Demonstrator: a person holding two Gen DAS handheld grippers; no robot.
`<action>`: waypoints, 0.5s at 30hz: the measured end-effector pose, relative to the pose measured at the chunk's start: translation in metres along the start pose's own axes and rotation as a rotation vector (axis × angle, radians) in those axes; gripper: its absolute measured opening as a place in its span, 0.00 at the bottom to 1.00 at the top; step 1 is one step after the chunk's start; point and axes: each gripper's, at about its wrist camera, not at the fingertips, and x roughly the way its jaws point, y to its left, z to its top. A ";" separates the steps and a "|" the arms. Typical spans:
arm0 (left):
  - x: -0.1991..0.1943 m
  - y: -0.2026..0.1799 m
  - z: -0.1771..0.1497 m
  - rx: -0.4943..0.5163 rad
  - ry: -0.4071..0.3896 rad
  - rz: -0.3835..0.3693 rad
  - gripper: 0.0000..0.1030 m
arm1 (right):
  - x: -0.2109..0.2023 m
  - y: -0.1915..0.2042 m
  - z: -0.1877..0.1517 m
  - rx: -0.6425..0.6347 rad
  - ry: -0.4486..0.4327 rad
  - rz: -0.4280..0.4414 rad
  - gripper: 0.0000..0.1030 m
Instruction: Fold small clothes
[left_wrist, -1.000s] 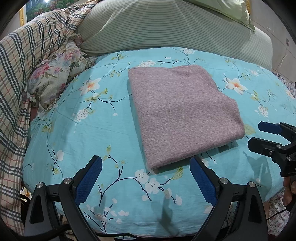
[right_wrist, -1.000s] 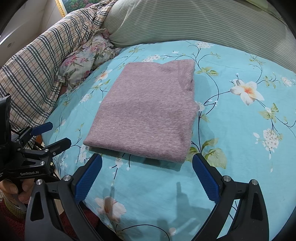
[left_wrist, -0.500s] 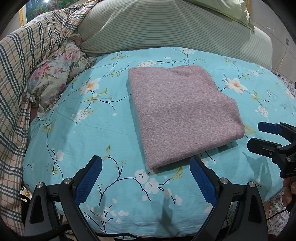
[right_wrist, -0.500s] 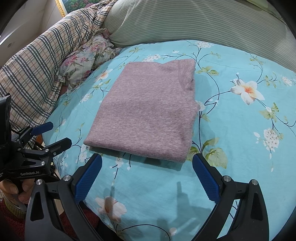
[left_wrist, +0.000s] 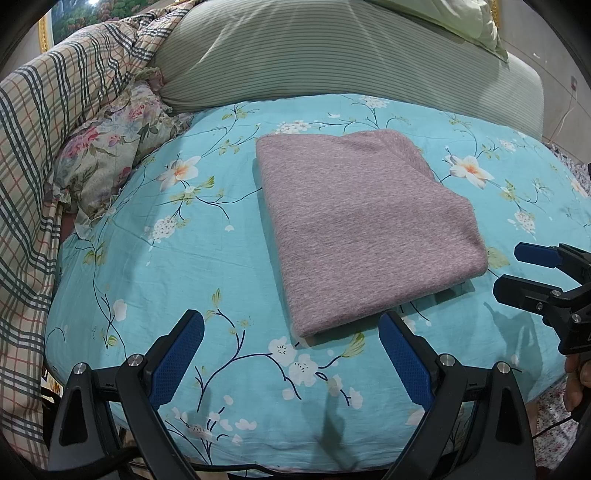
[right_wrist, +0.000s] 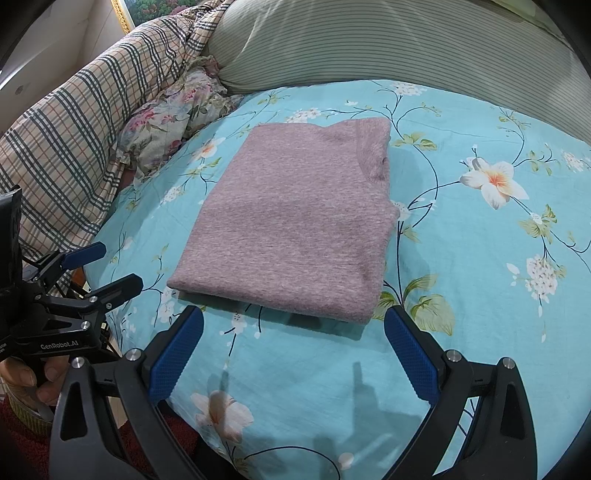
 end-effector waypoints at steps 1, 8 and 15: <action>0.000 0.000 0.000 -0.001 0.000 0.000 0.93 | 0.000 -0.001 0.001 -0.001 0.000 0.002 0.96; 0.000 -0.003 0.001 0.001 0.000 0.001 0.93 | 0.001 -0.002 0.001 -0.002 0.002 0.001 0.96; -0.001 -0.004 0.002 0.000 -0.003 0.004 0.93 | 0.001 -0.001 0.001 -0.002 0.001 0.002 0.96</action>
